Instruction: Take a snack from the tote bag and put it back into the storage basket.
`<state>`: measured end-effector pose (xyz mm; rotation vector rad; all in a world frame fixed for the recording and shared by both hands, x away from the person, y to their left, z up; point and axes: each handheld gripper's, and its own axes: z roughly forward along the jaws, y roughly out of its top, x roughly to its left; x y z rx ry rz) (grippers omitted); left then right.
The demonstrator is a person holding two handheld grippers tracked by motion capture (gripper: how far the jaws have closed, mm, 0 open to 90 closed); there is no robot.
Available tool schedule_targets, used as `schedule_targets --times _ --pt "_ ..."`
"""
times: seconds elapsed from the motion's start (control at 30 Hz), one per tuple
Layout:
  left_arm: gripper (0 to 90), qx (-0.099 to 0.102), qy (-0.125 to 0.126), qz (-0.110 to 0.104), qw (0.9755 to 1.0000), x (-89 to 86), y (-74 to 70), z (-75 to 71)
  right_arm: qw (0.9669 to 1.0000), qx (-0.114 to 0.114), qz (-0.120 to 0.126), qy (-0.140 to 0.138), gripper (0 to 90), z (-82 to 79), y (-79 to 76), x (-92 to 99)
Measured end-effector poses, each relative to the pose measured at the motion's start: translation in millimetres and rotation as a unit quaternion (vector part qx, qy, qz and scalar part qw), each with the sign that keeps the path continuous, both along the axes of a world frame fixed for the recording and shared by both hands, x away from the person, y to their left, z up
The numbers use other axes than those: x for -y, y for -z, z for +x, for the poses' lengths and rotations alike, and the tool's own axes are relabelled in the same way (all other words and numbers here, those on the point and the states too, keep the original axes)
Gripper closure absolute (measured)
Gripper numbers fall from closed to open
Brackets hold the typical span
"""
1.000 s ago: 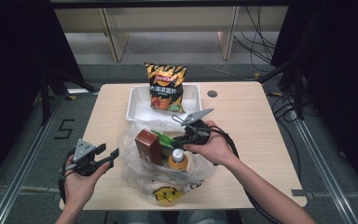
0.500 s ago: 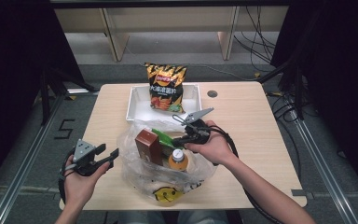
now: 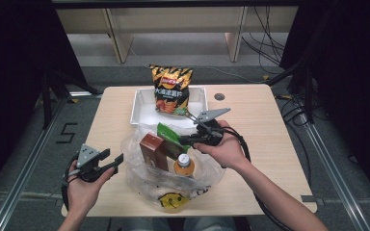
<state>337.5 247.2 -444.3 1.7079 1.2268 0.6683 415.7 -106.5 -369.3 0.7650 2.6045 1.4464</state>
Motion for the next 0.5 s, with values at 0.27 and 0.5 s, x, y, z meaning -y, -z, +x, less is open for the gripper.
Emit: schedule_targets --times 0.27,0.5 --pt "42.5 0.0 -0.001 0.0 1.0 0.5 1.2 0.1 0.9997 0.016 0.02 0.002 90.0 -0.4 -6.7 4.3" --pt "42.5 -0.003 0.0 0.001 1.0 2.3 3.9 0.4 0.9991 0.02 0.036 0.011 90.0 -2.2 -15.3 8.6"
